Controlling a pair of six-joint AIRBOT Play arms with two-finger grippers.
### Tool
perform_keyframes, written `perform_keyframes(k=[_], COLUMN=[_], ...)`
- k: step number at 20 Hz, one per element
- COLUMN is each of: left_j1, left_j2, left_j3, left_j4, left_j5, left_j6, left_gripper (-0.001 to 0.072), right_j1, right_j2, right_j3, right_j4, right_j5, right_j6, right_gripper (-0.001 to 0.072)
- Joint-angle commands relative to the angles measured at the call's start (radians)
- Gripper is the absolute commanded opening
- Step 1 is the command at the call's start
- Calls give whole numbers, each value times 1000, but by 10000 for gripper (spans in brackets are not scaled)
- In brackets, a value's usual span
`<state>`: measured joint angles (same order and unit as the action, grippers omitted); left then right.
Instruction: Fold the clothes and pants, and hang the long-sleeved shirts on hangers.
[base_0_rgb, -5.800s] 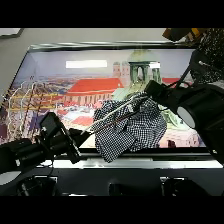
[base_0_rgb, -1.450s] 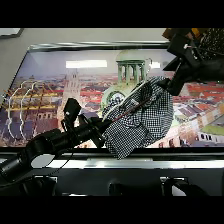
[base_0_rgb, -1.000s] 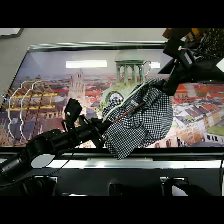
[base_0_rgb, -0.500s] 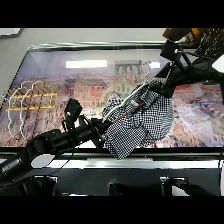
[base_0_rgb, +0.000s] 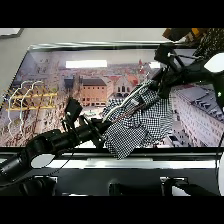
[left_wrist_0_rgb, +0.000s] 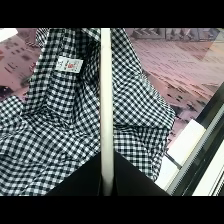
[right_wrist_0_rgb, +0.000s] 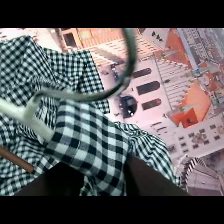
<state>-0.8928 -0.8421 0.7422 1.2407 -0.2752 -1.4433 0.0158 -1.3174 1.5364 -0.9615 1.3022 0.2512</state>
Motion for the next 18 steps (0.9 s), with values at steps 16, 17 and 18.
perform_keyframes(k=[16,17,18], left_j1=[61,93,133], left_j2=[11,24,41], left_j3=[1,1,1], left_j4=[4,4,5], left_j5=[-33,-86,-158], left_j6=[-397,-448,-499], left_gripper=[518,518,518], right_j1=[-1,-1,-1], right_j2=[124,134,143], right_j3=[1,1,1], right_j4=[-108,-109,-109], right_j5=[19,27,36], right_j6=[53,59,71], right_gripper=[26,26,27])
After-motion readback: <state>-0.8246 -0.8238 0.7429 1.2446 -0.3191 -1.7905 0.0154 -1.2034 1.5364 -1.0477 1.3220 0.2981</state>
